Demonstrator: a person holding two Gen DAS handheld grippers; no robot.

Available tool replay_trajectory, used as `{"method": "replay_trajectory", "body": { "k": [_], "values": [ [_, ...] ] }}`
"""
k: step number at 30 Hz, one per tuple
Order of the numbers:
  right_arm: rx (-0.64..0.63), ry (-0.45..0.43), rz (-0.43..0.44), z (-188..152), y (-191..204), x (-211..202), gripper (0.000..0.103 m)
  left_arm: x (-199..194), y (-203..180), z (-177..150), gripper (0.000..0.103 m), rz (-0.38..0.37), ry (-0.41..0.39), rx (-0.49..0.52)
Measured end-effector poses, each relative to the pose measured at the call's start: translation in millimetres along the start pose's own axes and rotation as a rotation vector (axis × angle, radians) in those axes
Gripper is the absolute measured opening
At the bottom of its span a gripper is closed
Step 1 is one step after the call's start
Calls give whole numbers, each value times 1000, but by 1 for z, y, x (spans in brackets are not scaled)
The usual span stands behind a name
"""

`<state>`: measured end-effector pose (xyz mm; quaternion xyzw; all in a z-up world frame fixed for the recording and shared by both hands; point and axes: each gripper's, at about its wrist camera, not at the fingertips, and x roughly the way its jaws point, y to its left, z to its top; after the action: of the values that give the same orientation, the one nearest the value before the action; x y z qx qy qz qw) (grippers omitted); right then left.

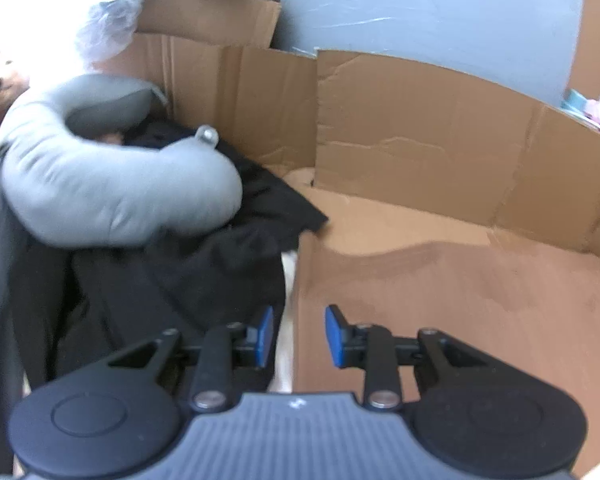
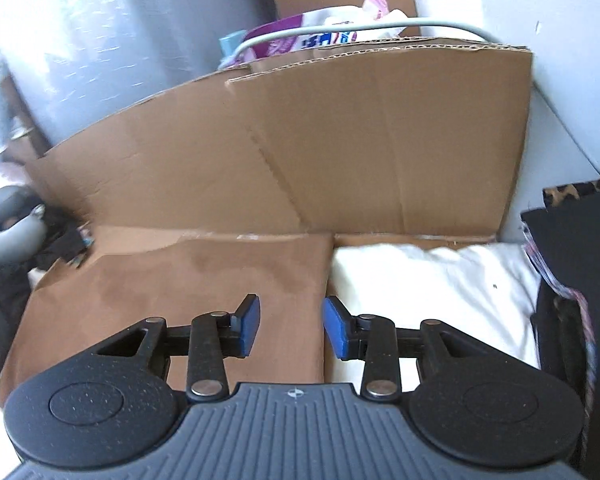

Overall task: Fold clothes
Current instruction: 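Open both tools to release the hem onto the shirt, then raise both open tools away from the folded brown shirt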

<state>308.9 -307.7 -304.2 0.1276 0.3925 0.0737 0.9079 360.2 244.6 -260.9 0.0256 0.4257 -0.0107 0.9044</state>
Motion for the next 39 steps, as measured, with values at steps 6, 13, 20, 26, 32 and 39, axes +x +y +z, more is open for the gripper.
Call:
{"method": "replay_trajectory", "body": {
  "k": [6, 13, 20, 26, 32, 39],
  "values": [
    [-21, 1, 9, -20, -11, -48, 42, -22, -2, -44, 31, 0, 42, 35],
    [-13, 11, -20, -56, -13, -65, 42, -25, -6, -85, 27, -7, 99, 8],
    [-110, 53, -23, -80, 11, -57, 42, -24, -19, -113, 19, -76, 111, -34],
    [-203, 138, 2, -100, 34, -30, 38, -10, -20, -136, 13, -77, 149, -60],
    [-275, 211, 26, -121, 55, -6, 38, -3, -11, -159, 11, -4, 199, -37],
    [-341, 283, -7, -139, 45, -4, 35, 3, 1, -162, 3, 7, 219, 30]
  ]
}}
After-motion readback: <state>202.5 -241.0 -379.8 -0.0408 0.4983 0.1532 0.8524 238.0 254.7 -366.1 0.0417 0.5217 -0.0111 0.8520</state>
